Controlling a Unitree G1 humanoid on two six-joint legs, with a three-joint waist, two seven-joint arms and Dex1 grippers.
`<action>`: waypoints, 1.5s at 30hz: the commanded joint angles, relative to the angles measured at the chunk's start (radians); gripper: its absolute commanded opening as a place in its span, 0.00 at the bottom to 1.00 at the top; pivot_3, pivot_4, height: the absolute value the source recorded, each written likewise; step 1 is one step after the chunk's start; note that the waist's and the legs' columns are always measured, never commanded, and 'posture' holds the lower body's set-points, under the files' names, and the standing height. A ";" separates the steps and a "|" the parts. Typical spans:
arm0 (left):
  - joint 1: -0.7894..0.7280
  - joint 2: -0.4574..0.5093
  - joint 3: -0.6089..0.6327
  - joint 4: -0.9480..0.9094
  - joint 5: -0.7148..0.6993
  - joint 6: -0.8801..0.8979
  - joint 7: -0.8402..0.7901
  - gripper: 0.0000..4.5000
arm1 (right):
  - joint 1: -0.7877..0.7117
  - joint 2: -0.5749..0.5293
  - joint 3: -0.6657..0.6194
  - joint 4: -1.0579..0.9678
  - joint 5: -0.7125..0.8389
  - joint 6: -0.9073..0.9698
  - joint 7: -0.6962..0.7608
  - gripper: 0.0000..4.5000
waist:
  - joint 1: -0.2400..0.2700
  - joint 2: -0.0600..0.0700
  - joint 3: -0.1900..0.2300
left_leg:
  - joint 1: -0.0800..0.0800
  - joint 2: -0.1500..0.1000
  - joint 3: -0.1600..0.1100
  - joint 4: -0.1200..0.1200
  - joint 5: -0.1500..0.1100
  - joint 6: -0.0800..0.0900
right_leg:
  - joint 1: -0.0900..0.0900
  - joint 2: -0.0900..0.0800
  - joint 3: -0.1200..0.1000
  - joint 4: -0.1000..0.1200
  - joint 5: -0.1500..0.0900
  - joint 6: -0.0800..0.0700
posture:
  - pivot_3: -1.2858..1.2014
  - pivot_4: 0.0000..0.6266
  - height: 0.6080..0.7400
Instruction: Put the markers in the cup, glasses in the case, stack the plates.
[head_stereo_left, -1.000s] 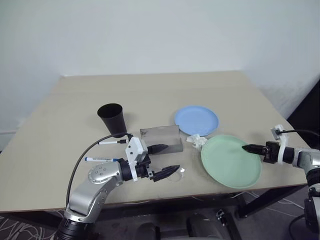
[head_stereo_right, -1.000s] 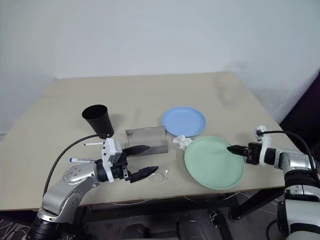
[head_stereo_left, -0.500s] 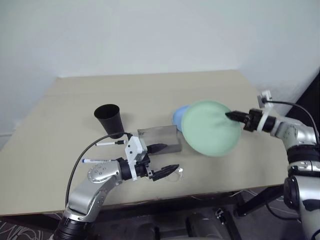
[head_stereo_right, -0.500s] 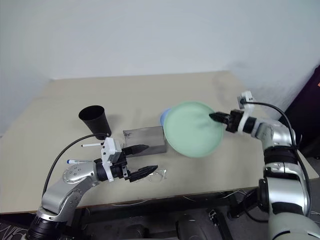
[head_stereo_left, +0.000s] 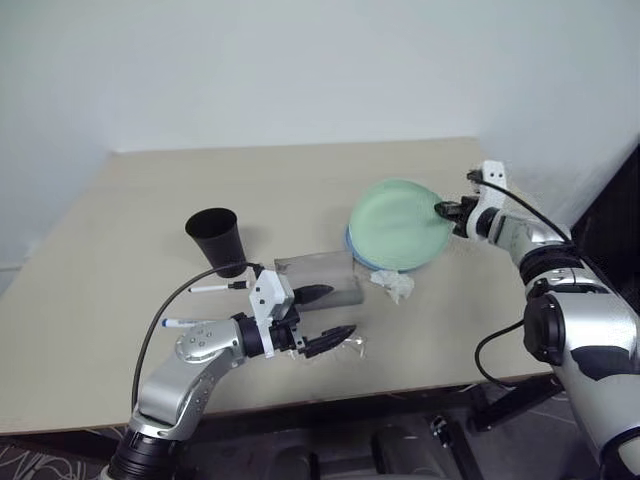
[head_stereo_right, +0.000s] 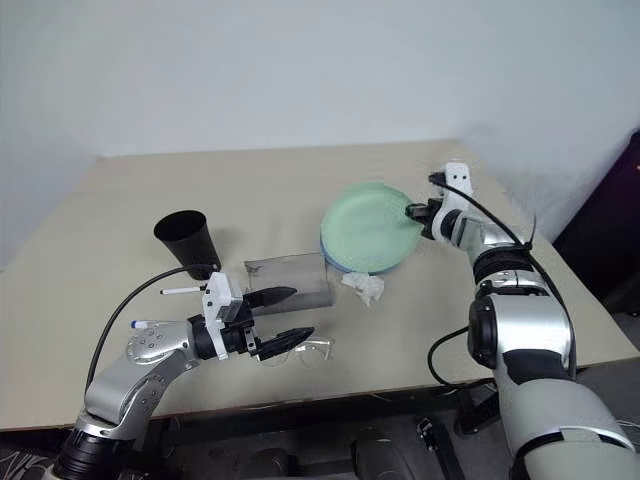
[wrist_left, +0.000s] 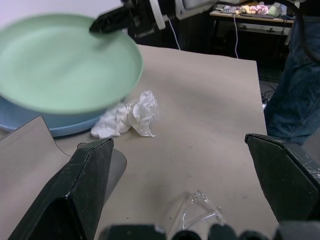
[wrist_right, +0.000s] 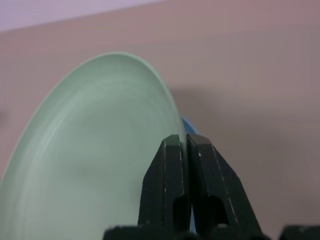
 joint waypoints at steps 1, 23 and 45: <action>-0.001 -0.001 0.013 -0.039 0.003 -0.019 0.014 1.00 | -0.064 0.003 -0.054 0.000 0.011 -0.064 -0.057 0.01 | -0.007 0.000 0.000 | 0.000 0.000 0.000 0.000 0.000 0.000 | 0.000 0.000 0.000 0.000 0.000 0.000 | 0.52 0.00 1.00; -0.025 0.047 0.084 0.040 0.020 -0.060 0.011 1.00 | 0.188 -0.116 0.120 -0.399 -0.044 -0.137 0.643 0.63 | -0.013 0.001 0.000 | 0.002 0.000 -0.002 0.000 0.000 0.000 | 0.002 0.000 -0.001 0.001 0.000 0.000 | 0.52 0.00 1.00; -0.045 0.035 0.081 0.114 0.056 -0.101 -0.021 1.00 | 0.541 -0.097 0.324 -0.839 -0.098 -0.014 0.559 0.63 | -0.006 0.001 0.000 | 0.002 0.000 -0.001 0.003 0.000 0.000 | 0.002 0.000 -0.002 0.002 0.000 0.000 | 0.52 0.00 1.00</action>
